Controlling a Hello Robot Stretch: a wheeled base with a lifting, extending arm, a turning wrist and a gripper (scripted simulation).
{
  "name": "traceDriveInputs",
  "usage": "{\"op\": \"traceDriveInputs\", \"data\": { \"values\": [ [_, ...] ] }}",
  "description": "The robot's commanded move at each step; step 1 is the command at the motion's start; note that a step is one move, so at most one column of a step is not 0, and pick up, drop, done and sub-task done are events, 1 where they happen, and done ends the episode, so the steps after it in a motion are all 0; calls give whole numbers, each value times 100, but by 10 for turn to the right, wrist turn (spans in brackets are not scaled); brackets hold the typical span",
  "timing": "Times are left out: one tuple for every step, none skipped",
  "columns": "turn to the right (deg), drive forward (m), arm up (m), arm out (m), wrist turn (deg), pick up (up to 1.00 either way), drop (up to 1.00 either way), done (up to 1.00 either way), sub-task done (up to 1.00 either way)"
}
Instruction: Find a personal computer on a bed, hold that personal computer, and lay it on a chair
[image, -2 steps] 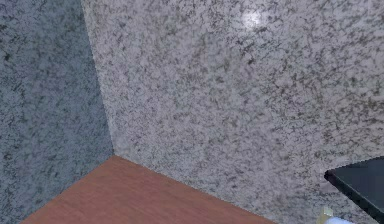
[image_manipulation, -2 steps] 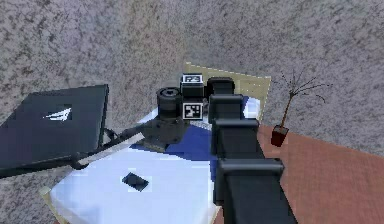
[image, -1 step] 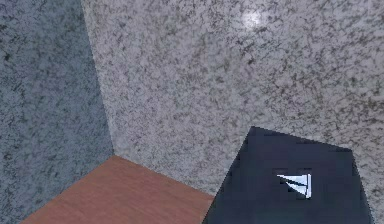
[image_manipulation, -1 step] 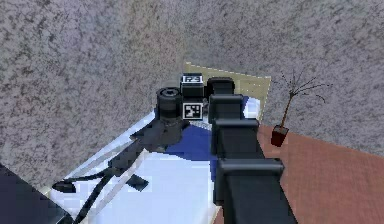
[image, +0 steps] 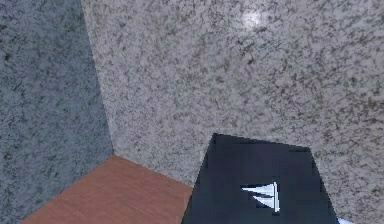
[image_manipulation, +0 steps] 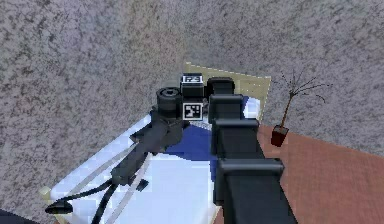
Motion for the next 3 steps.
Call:
{"op": "traceDriveInputs", "data": {
  "values": [
    [0,0,0,-18,0,0,0,0,0],
    [450,0,0,0,0,0,0,0,0],
    [450,0,0,0,0,0,0,0,0]
  ]
}}
